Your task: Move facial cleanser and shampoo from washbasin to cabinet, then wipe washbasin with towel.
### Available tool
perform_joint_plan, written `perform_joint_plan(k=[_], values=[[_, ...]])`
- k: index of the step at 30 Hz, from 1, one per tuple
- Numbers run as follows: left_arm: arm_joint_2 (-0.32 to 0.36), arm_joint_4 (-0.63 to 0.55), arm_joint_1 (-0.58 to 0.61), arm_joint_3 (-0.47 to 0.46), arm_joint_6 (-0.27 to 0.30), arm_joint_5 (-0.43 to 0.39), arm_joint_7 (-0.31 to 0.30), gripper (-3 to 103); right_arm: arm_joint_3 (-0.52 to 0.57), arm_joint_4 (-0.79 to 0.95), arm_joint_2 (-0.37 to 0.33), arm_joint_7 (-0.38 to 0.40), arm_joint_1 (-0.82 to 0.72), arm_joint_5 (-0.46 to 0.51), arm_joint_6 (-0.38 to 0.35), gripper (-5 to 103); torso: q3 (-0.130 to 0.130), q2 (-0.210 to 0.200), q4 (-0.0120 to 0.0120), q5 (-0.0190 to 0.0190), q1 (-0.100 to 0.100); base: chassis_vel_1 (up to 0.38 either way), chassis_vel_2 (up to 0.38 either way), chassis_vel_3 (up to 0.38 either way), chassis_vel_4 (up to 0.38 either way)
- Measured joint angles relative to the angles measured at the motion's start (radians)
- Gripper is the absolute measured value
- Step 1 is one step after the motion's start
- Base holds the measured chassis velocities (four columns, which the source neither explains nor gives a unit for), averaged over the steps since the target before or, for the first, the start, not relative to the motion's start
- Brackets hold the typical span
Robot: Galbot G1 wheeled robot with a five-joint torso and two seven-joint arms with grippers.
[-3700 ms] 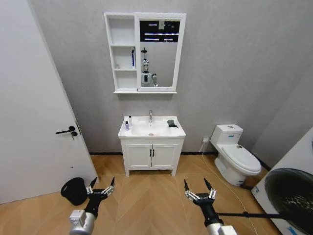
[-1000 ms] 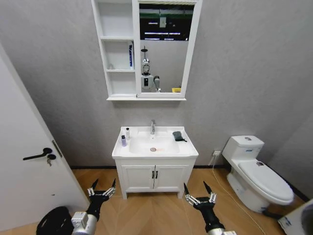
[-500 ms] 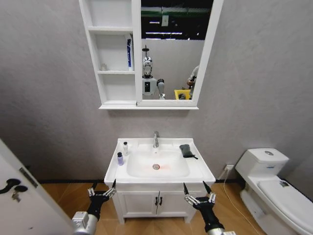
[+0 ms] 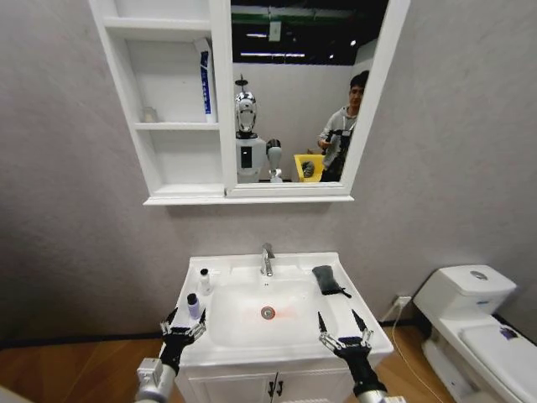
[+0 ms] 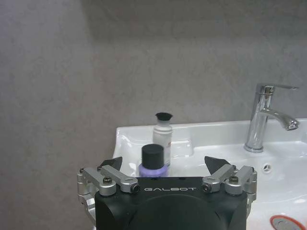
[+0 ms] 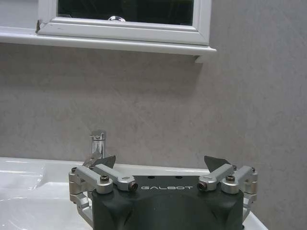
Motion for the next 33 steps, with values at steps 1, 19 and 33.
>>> perform_joint_plan(k=[1, 19, 33], values=[[0.004, 0.022, -0.016, -0.005, 0.0, 0.0, -0.003, 97, 0.0, 0.0, -0.004, -0.003, 0.002, 0.0, -0.001, 100, 0.0, 0.0, 0.0001, 0.0002, 0.0, 0.113, -0.064, -0.052, 0.067], [0.013, 0.243, -0.206, 0.058, 0.008, 0.006, -0.022, 90, 0.029, 0.001, -0.008, -0.004, -0.027, 0.0, 0.009, 100, 0.0, 0.0, -0.0005, 0.0001, 0.001, 0.006, -0.007, 0.0, 0.001], [0.027, 0.301, -0.239, 0.053, 0.009, -0.013, -0.022, 42, 0.024, -0.003, -0.004, -0.001, -0.021, -0.005, 0.013, 100, 0.0, 0.0, -0.0004, 0.0, 0.001, 0.0, 0.0, 0.0, 0.0]])
